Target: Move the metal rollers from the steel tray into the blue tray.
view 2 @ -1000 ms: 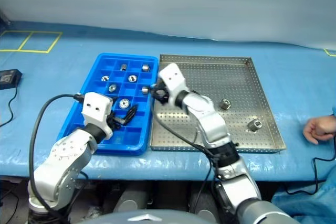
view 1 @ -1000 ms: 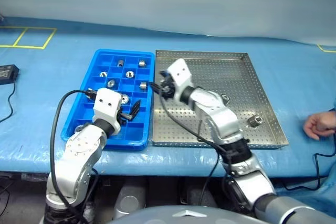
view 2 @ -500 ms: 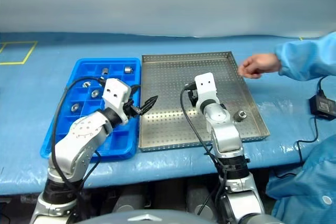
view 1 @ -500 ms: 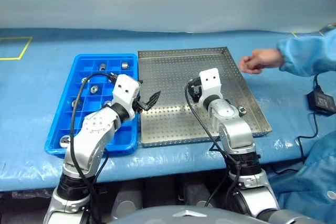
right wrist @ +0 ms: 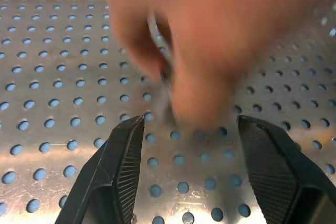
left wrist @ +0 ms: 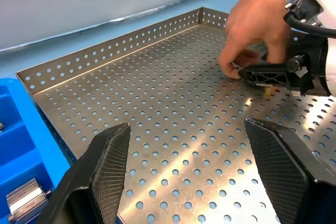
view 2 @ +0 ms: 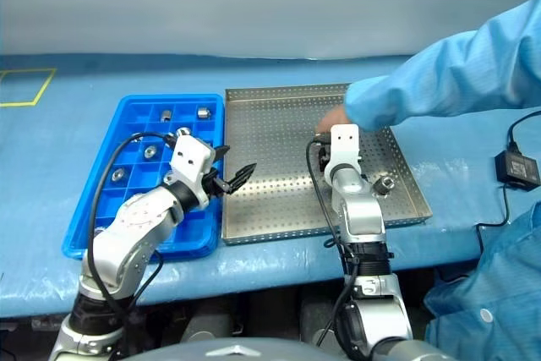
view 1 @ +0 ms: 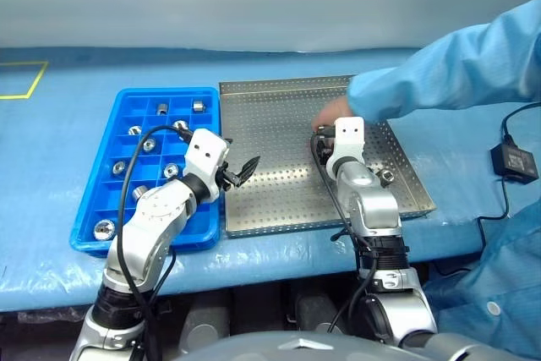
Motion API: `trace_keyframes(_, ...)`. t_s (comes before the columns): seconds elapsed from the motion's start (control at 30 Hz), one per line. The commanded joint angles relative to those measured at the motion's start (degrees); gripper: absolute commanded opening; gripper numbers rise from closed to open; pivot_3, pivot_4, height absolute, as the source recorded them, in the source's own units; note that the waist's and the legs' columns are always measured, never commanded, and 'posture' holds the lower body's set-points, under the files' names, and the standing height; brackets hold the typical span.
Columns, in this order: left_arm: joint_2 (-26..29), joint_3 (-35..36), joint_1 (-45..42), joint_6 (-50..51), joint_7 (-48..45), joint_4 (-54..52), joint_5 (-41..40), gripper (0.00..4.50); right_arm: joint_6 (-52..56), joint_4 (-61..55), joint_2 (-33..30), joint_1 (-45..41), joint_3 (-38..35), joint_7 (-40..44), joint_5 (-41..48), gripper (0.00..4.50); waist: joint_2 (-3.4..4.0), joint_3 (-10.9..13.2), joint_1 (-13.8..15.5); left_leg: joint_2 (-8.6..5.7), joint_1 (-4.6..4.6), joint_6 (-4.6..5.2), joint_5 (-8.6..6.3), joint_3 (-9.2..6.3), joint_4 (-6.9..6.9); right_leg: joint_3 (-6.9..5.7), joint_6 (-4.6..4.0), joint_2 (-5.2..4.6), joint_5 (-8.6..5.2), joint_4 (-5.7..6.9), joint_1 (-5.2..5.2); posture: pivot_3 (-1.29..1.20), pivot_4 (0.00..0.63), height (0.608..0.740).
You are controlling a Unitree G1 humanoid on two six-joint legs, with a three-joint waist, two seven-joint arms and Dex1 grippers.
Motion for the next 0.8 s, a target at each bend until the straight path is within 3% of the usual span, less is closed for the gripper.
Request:
trace_keyframes(0.03, 0.2, 0.8, 0.4, -1.0, 0.6, -3.0, 0.2, 3.8, 0.4, -1.0, 0.6, -1.3, -1.0, -0.9, 0.8, 2.97, 0.0, 0.0, 0.1, 0.0, 0.0, 0.0, 0.0, 0.0, 0.0, 0.0, 0.0, 0.0, 0.0, 0.0, 0.0, 0.05, 0.15, 0.74)
trace_keyframes(0.57, 2.5, 4.1, 2.7, -0.2, 2.1, -3.9, 0.1, 3.8, 5.1, -10.5, 2.3, 1.0, 1.4, 7.3, 8.9, 2.97, 0.01, 0.0, 0.3, 0.06, 0.01, 0.0, 0.0, -0.01, 0.0, -0.01, 0.02, 0.01, 0.01, 0.01, -0.01, 0.05, 0.15, 0.74)
trace_keyframes(0.8, 2.9, 4.8, 3.4, -0.1, 2.2, -4.1, 0.1, 3.8, 9.0, -13.1, 0.9, 5.2, 8.8, 12.9, 10.4, 2.97, 0.01, 0.0, 0.3, 0.11, 0.01, 0.02, -0.01, -0.01, 0.0, 0.0, 0.02, -0.03, 0.01, 0.0, 0.01, 0.05, 0.15, 0.74)
